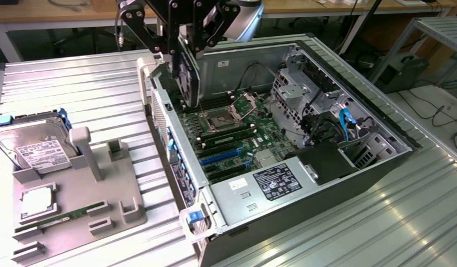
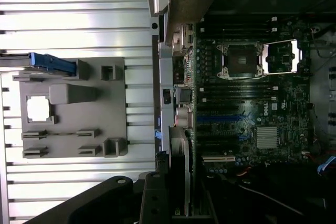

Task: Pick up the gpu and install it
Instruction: 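Pick up the gpu and move the gpu toward the slot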

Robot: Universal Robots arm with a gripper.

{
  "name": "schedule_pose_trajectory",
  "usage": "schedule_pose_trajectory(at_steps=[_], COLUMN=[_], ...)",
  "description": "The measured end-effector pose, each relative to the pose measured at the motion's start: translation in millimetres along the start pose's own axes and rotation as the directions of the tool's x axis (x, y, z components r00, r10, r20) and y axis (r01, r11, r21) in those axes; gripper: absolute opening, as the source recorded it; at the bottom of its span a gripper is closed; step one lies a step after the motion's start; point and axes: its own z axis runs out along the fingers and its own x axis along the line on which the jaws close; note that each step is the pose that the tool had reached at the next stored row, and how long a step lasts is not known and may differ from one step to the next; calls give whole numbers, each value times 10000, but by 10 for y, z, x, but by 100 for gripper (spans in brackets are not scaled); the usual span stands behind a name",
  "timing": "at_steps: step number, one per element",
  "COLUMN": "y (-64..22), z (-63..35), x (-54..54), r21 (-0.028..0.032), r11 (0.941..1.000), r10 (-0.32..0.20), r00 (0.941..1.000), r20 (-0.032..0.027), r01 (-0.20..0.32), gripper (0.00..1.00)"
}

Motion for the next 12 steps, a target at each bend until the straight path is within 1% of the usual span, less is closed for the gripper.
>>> schedule_pose_trajectory(at_steps=[12], y=[1], z=[2], x=[-76], r21=[0], r11=[10000], r10=[0], r00=[10000], r20=[0], r01=[0], gripper=[28])
